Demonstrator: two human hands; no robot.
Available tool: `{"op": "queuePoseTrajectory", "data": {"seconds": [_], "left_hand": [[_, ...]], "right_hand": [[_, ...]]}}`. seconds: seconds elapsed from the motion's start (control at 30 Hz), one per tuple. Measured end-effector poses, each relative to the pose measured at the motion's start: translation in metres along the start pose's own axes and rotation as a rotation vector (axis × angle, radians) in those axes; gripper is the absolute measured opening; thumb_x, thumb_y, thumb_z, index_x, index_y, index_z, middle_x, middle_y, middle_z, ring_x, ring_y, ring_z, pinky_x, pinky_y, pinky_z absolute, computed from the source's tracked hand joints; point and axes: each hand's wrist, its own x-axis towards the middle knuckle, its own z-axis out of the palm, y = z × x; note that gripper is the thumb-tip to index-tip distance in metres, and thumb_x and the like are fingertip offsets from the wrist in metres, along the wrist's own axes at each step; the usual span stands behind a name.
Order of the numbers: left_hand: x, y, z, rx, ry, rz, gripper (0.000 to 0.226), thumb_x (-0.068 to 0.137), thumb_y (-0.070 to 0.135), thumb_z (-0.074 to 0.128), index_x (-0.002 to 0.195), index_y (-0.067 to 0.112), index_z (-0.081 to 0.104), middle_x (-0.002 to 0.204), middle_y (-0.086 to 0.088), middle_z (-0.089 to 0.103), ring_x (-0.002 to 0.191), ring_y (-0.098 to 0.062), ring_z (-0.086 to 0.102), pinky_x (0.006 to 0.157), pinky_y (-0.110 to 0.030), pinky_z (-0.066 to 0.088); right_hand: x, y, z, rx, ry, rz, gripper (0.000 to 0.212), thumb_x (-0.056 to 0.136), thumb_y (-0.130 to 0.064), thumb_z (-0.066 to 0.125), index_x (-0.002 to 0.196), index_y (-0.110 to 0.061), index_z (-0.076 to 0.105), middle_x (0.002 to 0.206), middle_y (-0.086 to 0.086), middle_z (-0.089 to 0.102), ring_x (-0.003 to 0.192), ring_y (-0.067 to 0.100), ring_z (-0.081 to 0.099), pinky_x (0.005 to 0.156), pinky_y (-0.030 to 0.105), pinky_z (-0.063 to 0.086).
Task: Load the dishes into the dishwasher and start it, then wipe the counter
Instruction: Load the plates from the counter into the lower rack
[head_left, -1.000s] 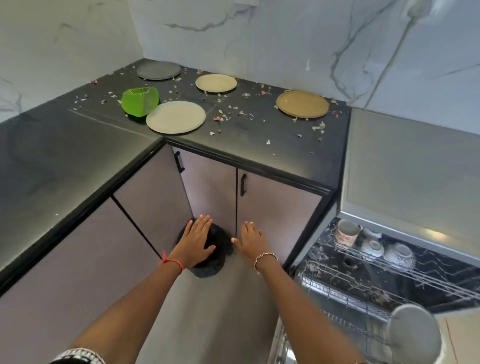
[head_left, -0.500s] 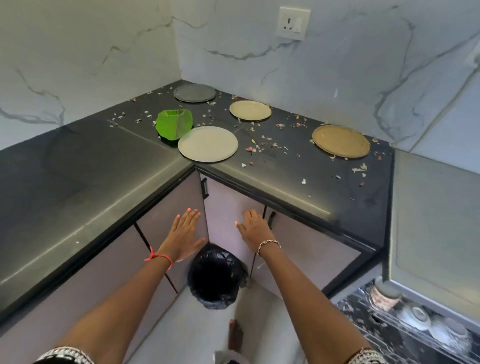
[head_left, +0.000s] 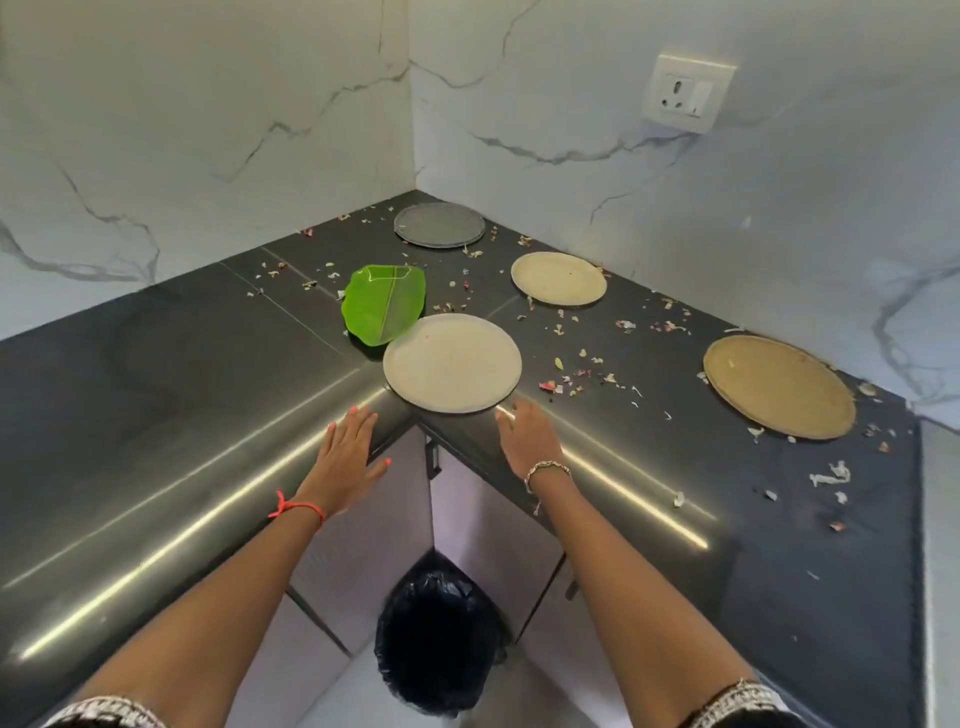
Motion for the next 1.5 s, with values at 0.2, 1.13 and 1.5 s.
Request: {"op": "queuePoseTrajectory", "data": {"seconds": [0.2, 1.13, 1.5], "left_hand": [[0.044, -0.02, -0.005, 0.024, -0.038, -0.056, 0.063, 0.099, 0.036, 0.036, 0.149, 0.008, 0.011, 0.158, -0.006, 0.003, 0.146, -0.019, -0.007, 0.117, -0.039, -0.005], [0.067, -0.03, 0.002, 0.059, 0.036, -0.13, 0.063, 0.1, 0.043, 0.024, 0.151, 0.012, 0.004, 0.158, -0.004, -0.001, 0.145, -0.017, -0.007, 0.117, -0.038, -0.005], [0.057, -0.02, 0.001, 0.085, 0.058, -0.162, 0.057, 0.101, 0.036, 0.026, 0.149, 0.006, 0.016, 0.158, -0.008, 0.01, 0.146, -0.02, 0.002, 0.119, -0.04, 0.006]], "right_hand": [[0.053, -0.008, 0.001, 0.012, -0.036, 0.056, 0.04, 0.099, -0.027, 0.038, 0.13, -0.001, 0.04, 0.135, 0.015, 0.043, 0.124, 0.03, 0.041, 0.099, 0.038, 0.037], [0.129, -0.014, -0.004, 0.59, 0.192, 0.735, 0.042, 0.095, -0.008, 0.044, 0.134, 0.008, 0.039, 0.136, 0.022, 0.046, 0.123, 0.036, 0.046, 0.097, 0.038, 0.04], [0.106, 0.035, -0.005, 1.145, 0.111, 0.767, 0.069, 0.085, -0.04, 0.062, 0.138, -0.004, 0.035, 0.13, 0.014, 0.053, 0.111, 0.036, 0.057, 0.088, 0.053, 0.05]]}}
